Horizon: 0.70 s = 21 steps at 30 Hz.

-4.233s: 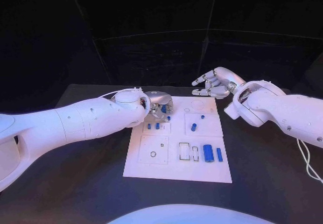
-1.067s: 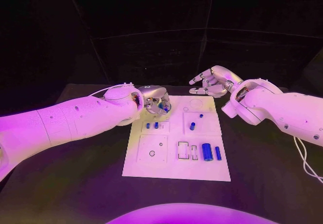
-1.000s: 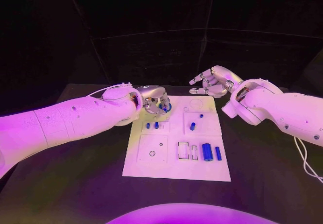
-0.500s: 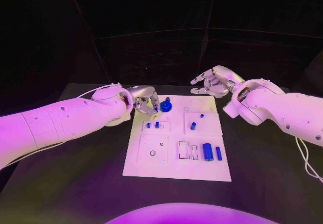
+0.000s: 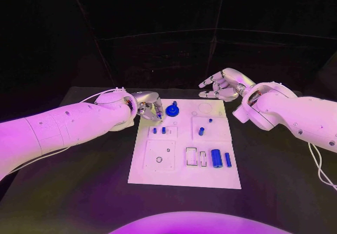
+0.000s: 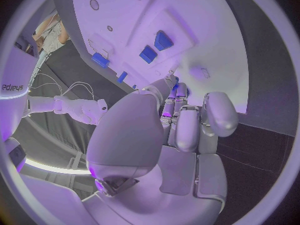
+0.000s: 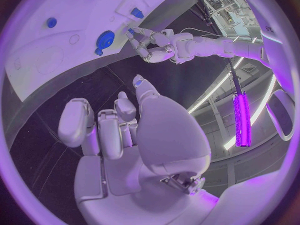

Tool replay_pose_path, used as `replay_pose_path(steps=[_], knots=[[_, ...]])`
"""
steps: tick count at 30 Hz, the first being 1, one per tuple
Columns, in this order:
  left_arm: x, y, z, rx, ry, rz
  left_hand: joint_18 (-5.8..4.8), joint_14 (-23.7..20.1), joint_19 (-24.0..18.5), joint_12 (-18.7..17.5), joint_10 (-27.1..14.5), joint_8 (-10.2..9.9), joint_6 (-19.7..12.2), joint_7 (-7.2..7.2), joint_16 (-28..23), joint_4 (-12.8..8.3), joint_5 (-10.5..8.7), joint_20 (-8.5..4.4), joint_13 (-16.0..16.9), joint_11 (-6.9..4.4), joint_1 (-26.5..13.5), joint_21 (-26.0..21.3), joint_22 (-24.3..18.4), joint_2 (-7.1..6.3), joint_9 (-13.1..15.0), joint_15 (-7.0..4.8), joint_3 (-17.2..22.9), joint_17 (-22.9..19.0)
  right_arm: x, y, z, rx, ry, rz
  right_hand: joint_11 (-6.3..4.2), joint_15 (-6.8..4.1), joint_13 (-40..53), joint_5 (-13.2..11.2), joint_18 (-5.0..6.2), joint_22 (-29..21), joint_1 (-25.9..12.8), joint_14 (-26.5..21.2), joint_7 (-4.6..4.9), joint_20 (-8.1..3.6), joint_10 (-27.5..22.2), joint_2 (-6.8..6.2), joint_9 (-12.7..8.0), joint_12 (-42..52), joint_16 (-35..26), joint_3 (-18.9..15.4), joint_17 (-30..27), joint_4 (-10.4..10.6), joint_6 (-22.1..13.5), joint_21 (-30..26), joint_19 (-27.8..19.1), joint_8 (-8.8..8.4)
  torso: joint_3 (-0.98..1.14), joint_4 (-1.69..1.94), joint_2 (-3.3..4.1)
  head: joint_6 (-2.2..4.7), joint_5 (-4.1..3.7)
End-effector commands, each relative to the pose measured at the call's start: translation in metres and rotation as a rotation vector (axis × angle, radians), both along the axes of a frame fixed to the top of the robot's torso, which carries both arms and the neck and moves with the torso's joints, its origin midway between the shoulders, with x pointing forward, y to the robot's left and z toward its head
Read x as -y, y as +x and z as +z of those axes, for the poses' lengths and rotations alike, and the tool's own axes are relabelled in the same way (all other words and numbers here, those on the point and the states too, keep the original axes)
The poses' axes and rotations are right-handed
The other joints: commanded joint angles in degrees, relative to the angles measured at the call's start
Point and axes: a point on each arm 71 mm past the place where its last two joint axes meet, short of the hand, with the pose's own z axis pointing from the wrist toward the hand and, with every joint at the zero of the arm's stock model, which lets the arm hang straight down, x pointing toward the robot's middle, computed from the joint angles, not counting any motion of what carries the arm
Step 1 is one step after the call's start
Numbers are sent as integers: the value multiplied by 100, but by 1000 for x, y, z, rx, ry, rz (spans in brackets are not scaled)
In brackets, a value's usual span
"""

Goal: Assemble the parts on the task board

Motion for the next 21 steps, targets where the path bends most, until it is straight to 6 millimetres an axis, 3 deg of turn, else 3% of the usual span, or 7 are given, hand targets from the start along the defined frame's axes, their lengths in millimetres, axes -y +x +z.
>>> replay_pose_path(steps=[1,21], knots=[[1,0,-3,-30,11,-3,-103,49,2,-22,28,-34,35,6,14,7,-1,21,9,-3,-23,5,-3,-25,-9,4,31,-6,0,0,2,11,3,5,-15,-39,0,31,68,-3,19,352,9,-12,2,61,3,-24,-20,-29,430,16,37,-36,-47,23,4,1,0,-2,-1],[11,-3,-6,-45,8,-31,-101,37,-5,-32,53,-37,55,1,-1,-7,-3,21,13,-8,-33,-3,-6,-33,-7,2,42,-44,-1,0,2,11,4,7,-17,-42,-9,39,67,-2,17,353,7,-16,16,73,1,-25,-24,-32,428,29,43,-38,-43,29,3,0,-1,-11,6]])
